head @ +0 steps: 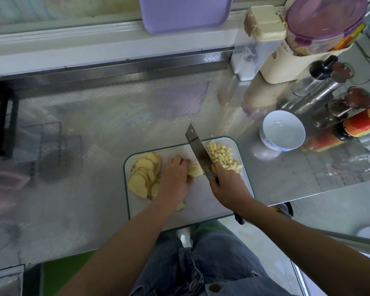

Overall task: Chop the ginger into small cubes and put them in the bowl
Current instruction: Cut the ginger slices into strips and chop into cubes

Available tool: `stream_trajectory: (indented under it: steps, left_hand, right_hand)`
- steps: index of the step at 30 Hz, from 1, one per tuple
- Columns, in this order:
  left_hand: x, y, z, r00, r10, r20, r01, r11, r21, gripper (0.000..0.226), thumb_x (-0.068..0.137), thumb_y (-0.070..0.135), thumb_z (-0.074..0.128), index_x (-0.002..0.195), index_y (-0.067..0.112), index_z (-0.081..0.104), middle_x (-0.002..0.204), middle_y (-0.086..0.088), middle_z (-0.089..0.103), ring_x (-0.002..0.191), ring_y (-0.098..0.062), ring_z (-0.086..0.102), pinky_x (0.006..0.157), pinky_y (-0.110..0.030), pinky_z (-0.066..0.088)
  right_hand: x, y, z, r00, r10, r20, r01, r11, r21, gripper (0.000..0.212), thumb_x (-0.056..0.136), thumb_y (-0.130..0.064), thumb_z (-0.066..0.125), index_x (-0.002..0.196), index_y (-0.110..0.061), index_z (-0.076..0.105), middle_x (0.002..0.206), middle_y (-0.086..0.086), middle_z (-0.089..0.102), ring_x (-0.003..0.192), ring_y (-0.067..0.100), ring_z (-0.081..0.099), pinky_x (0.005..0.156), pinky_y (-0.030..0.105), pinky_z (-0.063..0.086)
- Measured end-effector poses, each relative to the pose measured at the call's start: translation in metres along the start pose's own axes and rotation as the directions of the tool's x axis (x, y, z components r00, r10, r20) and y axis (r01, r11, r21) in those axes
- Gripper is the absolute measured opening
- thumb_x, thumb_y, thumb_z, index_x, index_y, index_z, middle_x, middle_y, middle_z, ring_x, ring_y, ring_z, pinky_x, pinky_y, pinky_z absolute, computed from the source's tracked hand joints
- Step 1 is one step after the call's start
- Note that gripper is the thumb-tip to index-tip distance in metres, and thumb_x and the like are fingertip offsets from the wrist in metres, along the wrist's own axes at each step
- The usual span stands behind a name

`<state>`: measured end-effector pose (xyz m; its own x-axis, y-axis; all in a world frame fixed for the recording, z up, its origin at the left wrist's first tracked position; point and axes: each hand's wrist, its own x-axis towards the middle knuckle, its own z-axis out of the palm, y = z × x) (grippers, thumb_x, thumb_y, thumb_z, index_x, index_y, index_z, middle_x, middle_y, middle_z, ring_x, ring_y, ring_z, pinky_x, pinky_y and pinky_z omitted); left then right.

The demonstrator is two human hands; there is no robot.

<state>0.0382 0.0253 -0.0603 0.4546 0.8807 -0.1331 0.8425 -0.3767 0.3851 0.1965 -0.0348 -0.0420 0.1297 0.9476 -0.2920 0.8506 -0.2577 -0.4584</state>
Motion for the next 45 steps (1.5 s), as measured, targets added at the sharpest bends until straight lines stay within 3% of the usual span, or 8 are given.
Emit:
stream_trajectory:
  steps: [9,15,21,29,33,37,42,45]
  left_hand:
    - [0.000,0.002,0.000,1.000,-0.006,-0.028,0.006,1.000,-0.021,0.033,0.086,0.024,0.066,0.117,0.019,0.061,0.115,0.001,0.053,0.102,-0.015,0.044,0.087,-0.028,0.042]
    - [0.001,0.003,-0.001,1.000,-0.018,-0.022,0.017,0.999,-0.036,0.033,0.083,0.023,0.069,0.115,0.018,0.062,0.112,0.001,0.053,0.100,-0.016,0.045,0.086,-0.029,0.043]
    - [0.001,0.001,-0.001,1.000,-0.003,-0.021,0.002,0.999,-0.045,0.033,0.084,0.020,0.066,0.116,0.017,0.061,0.113,-0.001,0.053,0.100,-0.017,0.045,0.087,-0.028,0.042]
    - [-0.002,-0.004,0.001,1.000,0.011,-0.026,-0.013,0.999,-0.040,0.030,0.087,0.022,0.064,0.115,0.013,0.059,0.114,-0.005,0.052,0.106,-0.020,0.044,0.092,-0.030,0.040]
    - [0.000,-0.002,0.001,1.000,-0.002,-0.025,0.001,0.999,-0.039,0.029,0.087,0.021,0.063,0.115,0.014,0.059,0.114,-0.004,0.052,0.105,-0.019,0.044,0.092,-0.031,0.041]
    - [0.000,-0.001,0.000,0.999,-0.011,-0.036,0.009,0.998,-0.058,0.029,0.086,0.021,0.065,0.114,0.015,0.061,0.112,-0.002,0.053,0.102,-0.017,0.044,0.089,-0.030,0.042]
    - [0.000,-0.001,-0.001,1.000,-0.012,-0.026,0.010,0.998,-0.068,0.032,0.083,0.020,0.069,0.114,0.016,0.062,0.111,-0.001,0.053,0.102,-0.018,0.044,0.089,-0.032,0.043]
    - [0.001,-0.001,-0.001,1.000,-0.016,-0.010,0.015,0.998,-0.058,0.033,0.082,0.022,0.069,0.114,0.017,0.062,0.113,-0.001,0.053,0.103,-0.018,0.045,0.089,-0.032,0.043]
  right_hand:
    - [-0.003,-0.006,0.000,0.998,0.012,0.068,-0.008,0.998,-0.058,0.005,0.095,-0.020,0.046,0.096,-0.018,0.042,0.064,-0.004,0.045,0.053,0.012,0.045,0.048,0.023,0.027]
    - [-0.007,-0.011,0.008,0.995,0.049,0.085,-0.047,0.998,-0.032,0.016,0.095,-0.017,0.045,0.110,-0.014,0.044,0.075,0.004,0.053,0.064,0.022,0.055,0.058,0.032,0.047]
    - [-0.003,-0.010,0.007,0.999,0.031,0.042,-0.030,0.999,-0.025,0.011,0.095,-0.018,0.044,0.104,-0.013,0.045,0.066,0.000,0.046,0.056,0.020,0.049,0.050,0.028,0.036]
    - [-0.003,-0.010,-0.008,0.999,-0.013,0.052,0.015,0.999,-0.033,0.012,0.098,-0.027,0.043,0.096,-0.016,0.046,0.069,0.004,0.055,0.059,0.022,0.054,0.055,0.036,0.046]
    - [-0.004,-0.015,-0.007,0.996,-0.010,0.087,0.013,0.999,-0.040,0.009,0.099,-0.025,0.044,0.099,-0.016,0.046,0.070,0.001,0.052,0.059,0.016,0.052,0.052,0.024,0.035]
    - [-0.007,-0.017,-0.003,0.994,0.019,0.104,-0.014,0.999,-0.040,0.010,0.097,-0.020,0.043,0.105,-0.014,0.044,0.068,-0.002,0.045,0.056,0.012,0.045,0.050,0.022,0.028]
    - [-0.010,-0.020,0.007,0.996,0.043,0.081,-0.041,0.999,-0.035,0.015,0.096,-0.017,0.044,0.110,-0.013,0.043,0.076,0.002,0.049,0.059,0.015,0.046,0.050,0.022,0.030]
    - [-0.011,-0.019,0.010,0.996,0.049,0.073,-0.047,0.998,-0.031,0.016,0.097,-0.018,0.043,0.112,-0.014,0.043,0.079,0.005,0.054,0.064,0.020,0.053,0.056,0.026,0.039]
